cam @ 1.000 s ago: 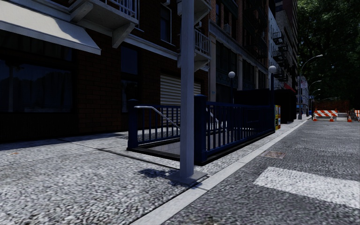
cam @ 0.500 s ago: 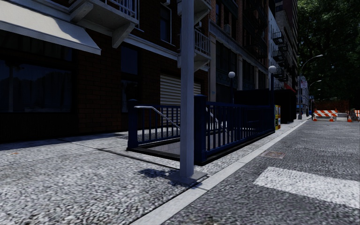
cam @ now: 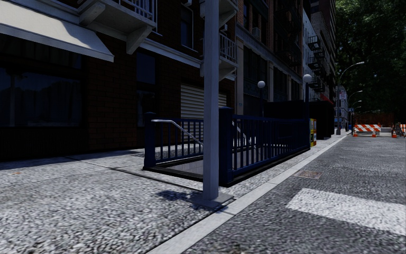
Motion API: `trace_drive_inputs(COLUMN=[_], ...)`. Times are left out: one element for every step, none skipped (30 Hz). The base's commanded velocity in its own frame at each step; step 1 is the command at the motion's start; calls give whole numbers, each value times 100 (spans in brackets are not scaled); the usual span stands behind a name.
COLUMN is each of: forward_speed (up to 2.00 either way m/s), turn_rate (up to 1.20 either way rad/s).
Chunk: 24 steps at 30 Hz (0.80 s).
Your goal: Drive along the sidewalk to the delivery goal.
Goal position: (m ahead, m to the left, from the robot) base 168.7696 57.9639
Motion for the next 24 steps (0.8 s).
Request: trace_drive_inputs(forward_speed=[44, 78, 78, 92, 96, 97, 97, 97, 97, 97, 97, 97, 97, 97, 97, 97, 97, 97, 97, 97, 97, 97, 97, 97], turn_rate=[15, 19, 19, 25, 31, 36, 36, 41, 48, 51, 51, 53, 53, 54, 55, 55, 55, 55, 55, 56, 56, 59, 63, 63])
